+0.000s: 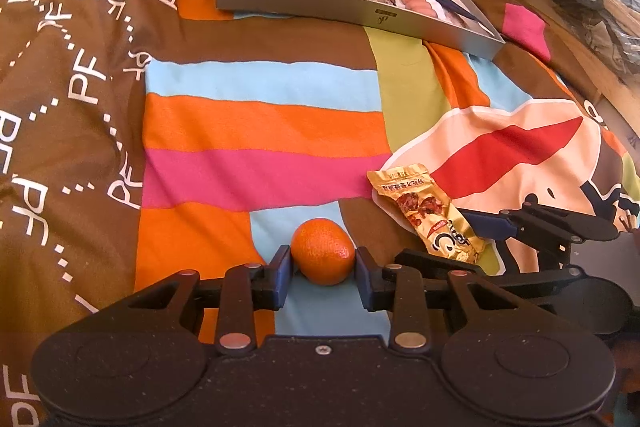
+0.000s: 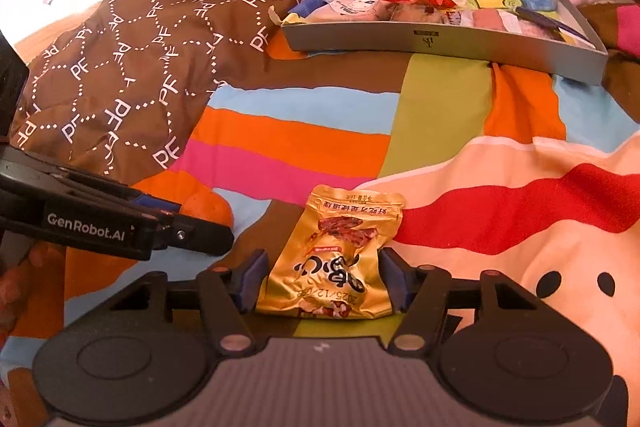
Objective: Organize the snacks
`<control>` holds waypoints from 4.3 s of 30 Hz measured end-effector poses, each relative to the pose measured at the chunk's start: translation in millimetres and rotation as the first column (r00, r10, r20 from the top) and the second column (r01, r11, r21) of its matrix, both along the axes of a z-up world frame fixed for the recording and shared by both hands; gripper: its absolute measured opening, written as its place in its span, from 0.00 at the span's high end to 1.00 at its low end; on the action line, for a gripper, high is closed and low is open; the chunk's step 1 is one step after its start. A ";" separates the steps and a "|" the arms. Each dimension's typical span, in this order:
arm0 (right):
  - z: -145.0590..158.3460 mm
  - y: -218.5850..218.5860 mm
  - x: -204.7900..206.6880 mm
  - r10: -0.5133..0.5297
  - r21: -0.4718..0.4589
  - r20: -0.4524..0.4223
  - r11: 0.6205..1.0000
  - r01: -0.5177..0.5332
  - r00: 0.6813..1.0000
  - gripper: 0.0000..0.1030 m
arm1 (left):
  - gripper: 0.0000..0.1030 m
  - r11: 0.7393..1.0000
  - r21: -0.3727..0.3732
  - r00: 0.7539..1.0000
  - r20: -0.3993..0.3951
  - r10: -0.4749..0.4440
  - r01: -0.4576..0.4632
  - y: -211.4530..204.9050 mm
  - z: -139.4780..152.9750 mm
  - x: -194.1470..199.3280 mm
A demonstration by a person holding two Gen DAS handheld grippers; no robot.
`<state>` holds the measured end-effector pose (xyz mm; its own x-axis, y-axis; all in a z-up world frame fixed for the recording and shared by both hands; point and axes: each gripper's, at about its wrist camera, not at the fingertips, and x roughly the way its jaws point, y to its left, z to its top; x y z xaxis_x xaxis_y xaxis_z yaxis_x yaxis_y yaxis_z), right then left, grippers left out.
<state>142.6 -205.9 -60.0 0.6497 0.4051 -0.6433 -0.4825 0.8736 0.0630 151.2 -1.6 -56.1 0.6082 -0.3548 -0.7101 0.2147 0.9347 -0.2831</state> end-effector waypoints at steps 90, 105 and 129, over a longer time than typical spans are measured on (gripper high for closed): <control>95.3 -15.9 257.4 -0.034 -0.194 0.360 0.975 0.110 0.932 0.27 | 0.43 0.991 -0.057 0.932 0.339 0.131 -0.118 -43.8 99.0 294.9; 111.0 -20.4 238.4 -0.073 -0.181 0.420 0.970 0.162 0.905 0.01 | 0.08 0.975 -0.112 0.905 0.364 0.221 -0.193 -37.2 113.7 276.1; 141.1 -32.8 165.7 -0.198 -0.043 0.373 0.972 0.230 0.906 0.00 | 0.01 0.940 -0.087 0.859 0.387 0.336 -0.329 -18.2 134.7 198.1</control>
